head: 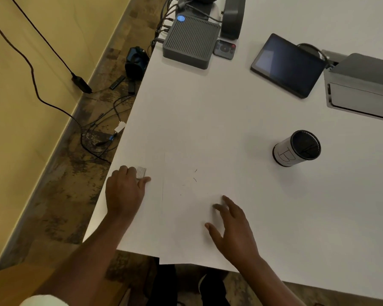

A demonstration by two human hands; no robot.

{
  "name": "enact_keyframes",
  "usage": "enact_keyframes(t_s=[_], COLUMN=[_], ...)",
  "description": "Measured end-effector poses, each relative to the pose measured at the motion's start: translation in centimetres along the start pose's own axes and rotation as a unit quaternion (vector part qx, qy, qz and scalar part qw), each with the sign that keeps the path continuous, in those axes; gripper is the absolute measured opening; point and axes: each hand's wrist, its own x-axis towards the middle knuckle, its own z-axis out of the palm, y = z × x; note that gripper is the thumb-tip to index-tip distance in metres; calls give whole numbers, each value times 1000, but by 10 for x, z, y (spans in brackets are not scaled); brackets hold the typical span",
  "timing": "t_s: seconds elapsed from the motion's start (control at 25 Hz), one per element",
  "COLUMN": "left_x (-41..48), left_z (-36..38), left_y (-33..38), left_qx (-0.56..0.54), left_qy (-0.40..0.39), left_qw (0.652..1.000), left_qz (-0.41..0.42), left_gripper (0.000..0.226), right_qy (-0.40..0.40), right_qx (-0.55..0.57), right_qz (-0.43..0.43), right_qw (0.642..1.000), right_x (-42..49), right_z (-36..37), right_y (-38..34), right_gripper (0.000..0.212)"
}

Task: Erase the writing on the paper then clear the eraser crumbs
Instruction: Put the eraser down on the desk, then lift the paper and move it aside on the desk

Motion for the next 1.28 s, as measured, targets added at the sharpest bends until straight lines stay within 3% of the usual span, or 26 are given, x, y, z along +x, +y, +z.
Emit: enact_keyframes(t_s=[0.16, 0.36, 0.6, 0.88, 1.12, 1.28], left_x=[0, -30, -125, -153, -152, -128], left_z=[3, -8, -24, -32, -40, -42], left_y=[4, 20, 75, 124, 140, 149], left_qx=[0, -64, -90, -63, -169, -211], left_qy=[-7, -4, -200, -290, -257, -300], left_qw=[1000, 994, 952, 922, 908, 883], left_qz=[-14, -91, -214, -249, -286, -292], left_gripper=[44, 54, 65, 84, 65, 51], right_qy=[-42, -66, -131, -134, -133, -131], right_qx=[-56, -55, -67, -69, -59, -46], right_qz=[-19, -23, -5, 19, 25, 25], right_qw=[997, 996, 989, 988, 989, 990], right_x=[-12, -16, -41, -73, -88, -97], right_z=[11, 13, 0, -9, -18, -20], right_y=[4, -1, 2, 26, 45, 54], right_gripper=[66, 75, 82, 81, 80, 81])
